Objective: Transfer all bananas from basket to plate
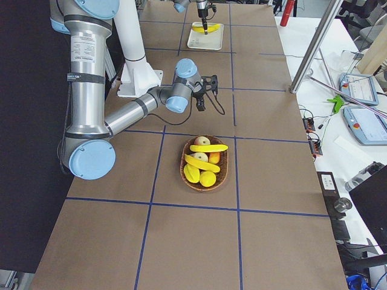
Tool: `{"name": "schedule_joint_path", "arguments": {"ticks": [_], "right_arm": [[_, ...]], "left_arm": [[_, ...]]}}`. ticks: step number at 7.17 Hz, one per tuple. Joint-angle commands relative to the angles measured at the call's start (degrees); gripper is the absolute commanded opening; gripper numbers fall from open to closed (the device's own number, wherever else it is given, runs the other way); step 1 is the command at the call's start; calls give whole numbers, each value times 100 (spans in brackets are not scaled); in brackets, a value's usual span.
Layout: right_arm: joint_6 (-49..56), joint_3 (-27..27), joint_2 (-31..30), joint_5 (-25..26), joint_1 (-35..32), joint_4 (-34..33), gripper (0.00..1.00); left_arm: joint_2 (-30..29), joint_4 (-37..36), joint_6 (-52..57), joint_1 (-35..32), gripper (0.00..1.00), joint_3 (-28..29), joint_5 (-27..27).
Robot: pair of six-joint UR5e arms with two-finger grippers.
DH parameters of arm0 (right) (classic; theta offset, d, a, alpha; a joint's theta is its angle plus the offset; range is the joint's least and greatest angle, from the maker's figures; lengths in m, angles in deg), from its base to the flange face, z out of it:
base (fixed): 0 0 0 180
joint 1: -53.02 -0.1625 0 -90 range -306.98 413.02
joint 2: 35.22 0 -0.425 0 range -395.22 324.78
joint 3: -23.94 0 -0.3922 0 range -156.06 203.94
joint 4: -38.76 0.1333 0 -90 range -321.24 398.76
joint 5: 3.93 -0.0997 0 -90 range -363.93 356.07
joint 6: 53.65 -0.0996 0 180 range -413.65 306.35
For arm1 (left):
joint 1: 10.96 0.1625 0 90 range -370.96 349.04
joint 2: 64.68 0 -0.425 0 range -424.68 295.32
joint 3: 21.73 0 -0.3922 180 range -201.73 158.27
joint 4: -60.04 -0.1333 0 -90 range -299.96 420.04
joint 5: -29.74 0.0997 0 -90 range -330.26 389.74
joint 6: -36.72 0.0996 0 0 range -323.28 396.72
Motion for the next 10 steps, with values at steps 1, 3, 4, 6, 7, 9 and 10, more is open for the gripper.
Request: {"name": "schedule_joint_path", "arguments": {"ticks": [1,3,4,6,7,9,10], "right_arm": [[459,-17,-221,-93,-109,10,100],[1092,-26,-616,-338,-416,45,100],[1574,-52,-888,-505,-644,54,100],[2873,-279,-1582,-908,-1336,54,100],[2949,-559,-1602,-1033,-1480,54,100],[2349,-973,-1883,-1365,-1900,54,100],[1726,-1097,-1875,-1472,-1938,176,100]], "left_arm": [[-26,-184,424,-169,99,93,-59],[-261,-850,1100,-440,99,85,-251],[-664,-1375,1112,-781,99,76,-862],[-1036,-1820,1112,-1083,99,15,-1299],[-1141,-1820,1112,-1083,99,93,-1290],[-1230,-1820,1086,-1083,99,111,-1290],[-1247,-1820,1077,-1083,99,129,-1290]]}}
